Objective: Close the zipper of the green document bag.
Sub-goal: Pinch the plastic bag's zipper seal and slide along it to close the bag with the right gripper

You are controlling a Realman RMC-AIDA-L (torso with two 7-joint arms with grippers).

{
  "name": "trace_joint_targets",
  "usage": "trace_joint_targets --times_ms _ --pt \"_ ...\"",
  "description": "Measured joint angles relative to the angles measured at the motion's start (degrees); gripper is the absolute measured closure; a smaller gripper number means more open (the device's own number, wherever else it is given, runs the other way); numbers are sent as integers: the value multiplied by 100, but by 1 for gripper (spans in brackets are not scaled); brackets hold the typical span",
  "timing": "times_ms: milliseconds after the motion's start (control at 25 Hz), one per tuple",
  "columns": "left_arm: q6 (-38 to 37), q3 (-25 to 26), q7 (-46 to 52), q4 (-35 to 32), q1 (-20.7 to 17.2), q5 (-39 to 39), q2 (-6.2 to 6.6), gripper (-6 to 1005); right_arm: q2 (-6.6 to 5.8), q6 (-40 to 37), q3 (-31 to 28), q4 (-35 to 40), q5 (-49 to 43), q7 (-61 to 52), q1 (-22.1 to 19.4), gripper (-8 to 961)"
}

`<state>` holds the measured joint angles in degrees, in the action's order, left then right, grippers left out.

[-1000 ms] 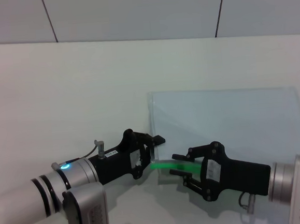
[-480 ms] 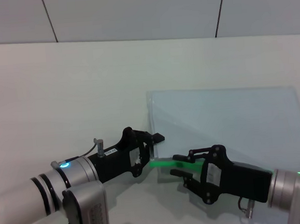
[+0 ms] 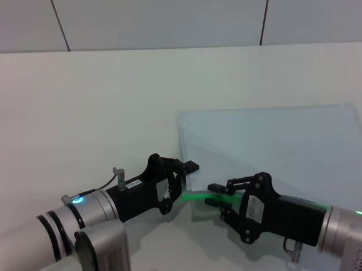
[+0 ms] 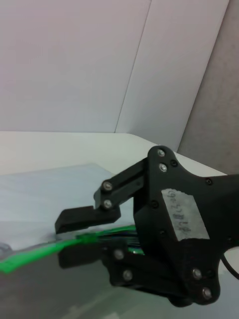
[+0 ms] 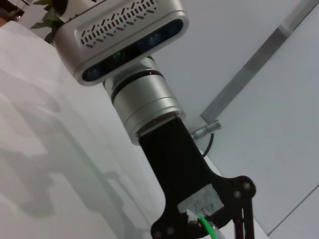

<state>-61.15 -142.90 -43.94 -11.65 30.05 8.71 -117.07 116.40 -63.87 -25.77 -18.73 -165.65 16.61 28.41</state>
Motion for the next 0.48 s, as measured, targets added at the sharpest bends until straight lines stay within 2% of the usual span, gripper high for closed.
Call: trace_joint_targets --times_ms 80,160,480 --pt "-2 0 0 0 0 0 0 947 -1 4 -14 -9 -1 24 -13 711" --pt "-2 0 -1 3 0 0 0 947 0 6 -20 -22 -2 78 -21 780" --pt "-3 0 -1 12 1 0 0 948 2 7 -40 -86 -2 245 -78 866"
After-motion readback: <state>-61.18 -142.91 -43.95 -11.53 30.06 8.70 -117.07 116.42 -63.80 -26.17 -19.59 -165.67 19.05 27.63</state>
